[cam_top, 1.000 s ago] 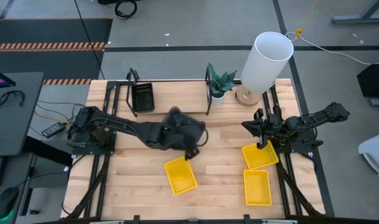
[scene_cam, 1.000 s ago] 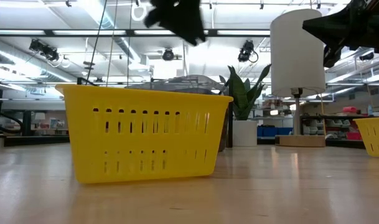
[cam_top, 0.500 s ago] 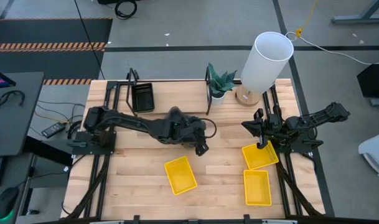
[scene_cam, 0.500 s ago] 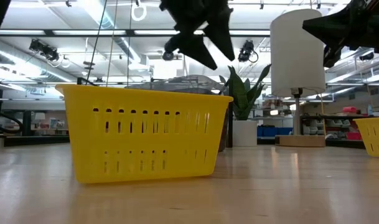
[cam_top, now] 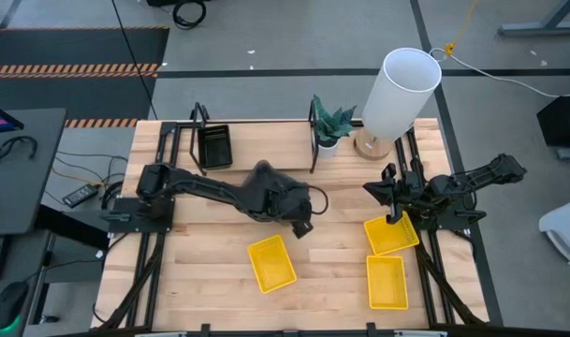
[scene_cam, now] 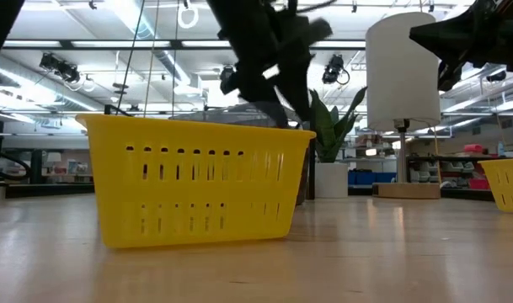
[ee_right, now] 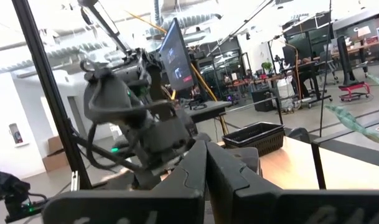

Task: Stack baskets on shelf by color
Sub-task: Put the stacked gray bins on the shelf

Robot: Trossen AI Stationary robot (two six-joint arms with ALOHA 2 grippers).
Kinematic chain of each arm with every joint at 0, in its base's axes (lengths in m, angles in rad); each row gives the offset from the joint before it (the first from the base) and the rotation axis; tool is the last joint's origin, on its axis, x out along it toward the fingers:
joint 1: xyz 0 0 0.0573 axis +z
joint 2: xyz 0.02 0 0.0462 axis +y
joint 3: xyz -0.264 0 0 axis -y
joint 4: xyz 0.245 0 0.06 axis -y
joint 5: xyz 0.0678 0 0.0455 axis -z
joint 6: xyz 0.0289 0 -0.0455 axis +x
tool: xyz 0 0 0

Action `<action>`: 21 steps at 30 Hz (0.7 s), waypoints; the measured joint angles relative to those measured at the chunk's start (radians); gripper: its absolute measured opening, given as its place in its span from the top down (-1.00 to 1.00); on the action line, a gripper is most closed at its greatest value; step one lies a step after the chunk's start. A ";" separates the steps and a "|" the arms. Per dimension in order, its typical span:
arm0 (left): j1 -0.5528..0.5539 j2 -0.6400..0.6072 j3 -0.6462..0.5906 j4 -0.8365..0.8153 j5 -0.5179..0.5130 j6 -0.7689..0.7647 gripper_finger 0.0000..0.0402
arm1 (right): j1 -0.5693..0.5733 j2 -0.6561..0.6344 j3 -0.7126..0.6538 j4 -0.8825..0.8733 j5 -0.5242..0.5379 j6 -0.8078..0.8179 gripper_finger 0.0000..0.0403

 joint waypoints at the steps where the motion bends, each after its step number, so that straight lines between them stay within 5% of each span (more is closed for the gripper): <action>1: 0.000 0.008 0.000 0.005 0.001 0.000 -0.07 | 0.000 0.000 0.000 -0.007 -0.001 0.000 0.94; 9: 0.001 0.044 -0.002 -0.030 0.019 0.026 0.09 | 0.000 0.006 0.000 -0.004 0.000 0.000 0.94; 21: 0.003 0.041 0.000 -0.065 0.083 0.029 0.63 | 0.000 0.006 0.000 -0.004 0.000 0.000 0.94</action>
